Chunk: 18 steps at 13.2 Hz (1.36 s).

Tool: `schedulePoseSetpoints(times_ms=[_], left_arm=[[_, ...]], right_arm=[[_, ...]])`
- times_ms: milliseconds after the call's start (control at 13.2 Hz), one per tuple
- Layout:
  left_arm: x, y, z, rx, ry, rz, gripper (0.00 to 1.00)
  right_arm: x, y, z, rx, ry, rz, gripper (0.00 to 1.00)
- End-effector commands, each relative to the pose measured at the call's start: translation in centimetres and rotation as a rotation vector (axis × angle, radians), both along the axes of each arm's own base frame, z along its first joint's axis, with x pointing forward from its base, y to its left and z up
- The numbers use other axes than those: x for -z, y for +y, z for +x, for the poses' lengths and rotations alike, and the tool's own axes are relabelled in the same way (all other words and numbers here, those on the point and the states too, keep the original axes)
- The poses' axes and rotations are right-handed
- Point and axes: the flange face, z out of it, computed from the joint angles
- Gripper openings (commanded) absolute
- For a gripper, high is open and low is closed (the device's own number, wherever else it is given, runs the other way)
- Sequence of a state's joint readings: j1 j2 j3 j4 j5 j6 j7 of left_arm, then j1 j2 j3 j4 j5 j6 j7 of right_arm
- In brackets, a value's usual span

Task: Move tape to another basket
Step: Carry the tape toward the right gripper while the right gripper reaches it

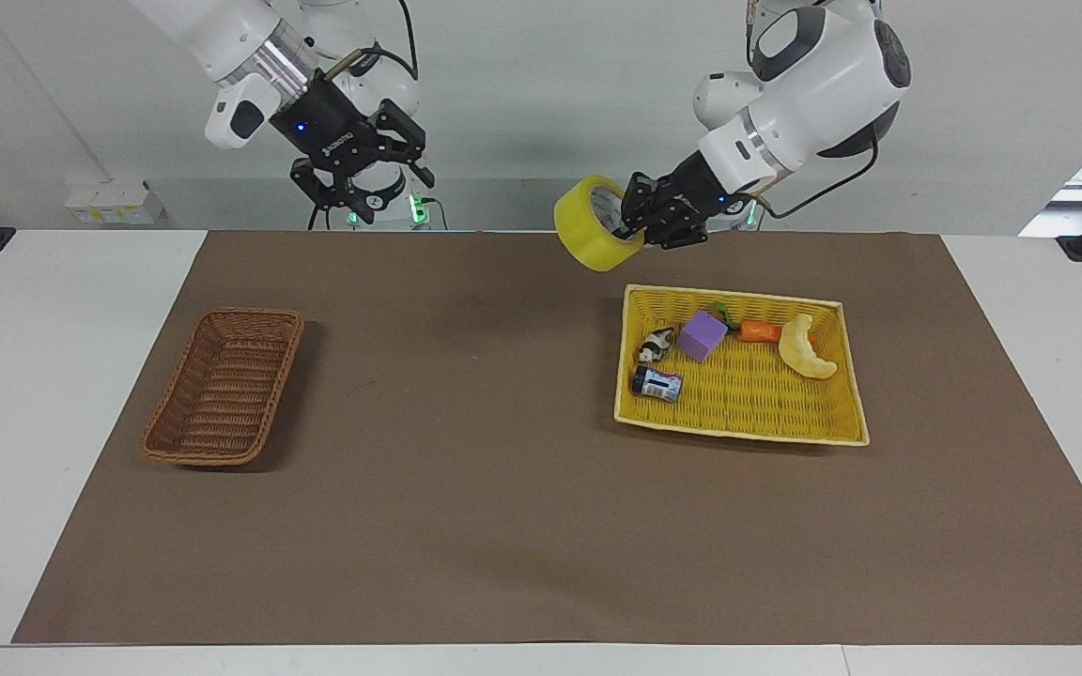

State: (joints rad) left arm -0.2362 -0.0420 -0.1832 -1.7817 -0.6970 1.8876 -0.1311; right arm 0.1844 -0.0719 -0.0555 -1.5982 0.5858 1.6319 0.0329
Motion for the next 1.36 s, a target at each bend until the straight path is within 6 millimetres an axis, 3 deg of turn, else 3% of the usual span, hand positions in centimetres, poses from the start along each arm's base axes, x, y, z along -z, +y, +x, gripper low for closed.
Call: schedulePoseSetpoints(times_ms=[0,303,607,910,1137,1289], left_arm=[[-0.5,-2.0,-3.7,-0.078,0.000,-0.017,0.00],[-1.2,-5.9,-6.1,-0.118,0.030,-0.032,0.00],[-2.6,-8.8,-6.9,-0.195,-0.019,-0.096,0.00],[-3.1,-9.3,-6.7,-0.242,-0.023,-0.165,0.00],[-3.4,-9.6,-6.8,-0.275,-0.003,-0.201,0.00],[-3.6,-9.9,-7.0,-0.299,0.006,-0.211,0.00]], right_arm=[[-0.1,1.9,-0.6,0.025,0.009,0.117,1.00],[-0.2,5.1,-0.7,0.051,0.010,0.210,1.00],[1.3,4.8,-2.9,-0.069,-0.053,0.191,1.00],[1.5,4.5,-2.9,-0.083,-0.069,0.177,1.00],[1.6,4.3,-2.9,-0.062,-0.042,0.175,0.00],[1.4,4.4,-2.7,-0.008,-0.003,0.176,0.00]])
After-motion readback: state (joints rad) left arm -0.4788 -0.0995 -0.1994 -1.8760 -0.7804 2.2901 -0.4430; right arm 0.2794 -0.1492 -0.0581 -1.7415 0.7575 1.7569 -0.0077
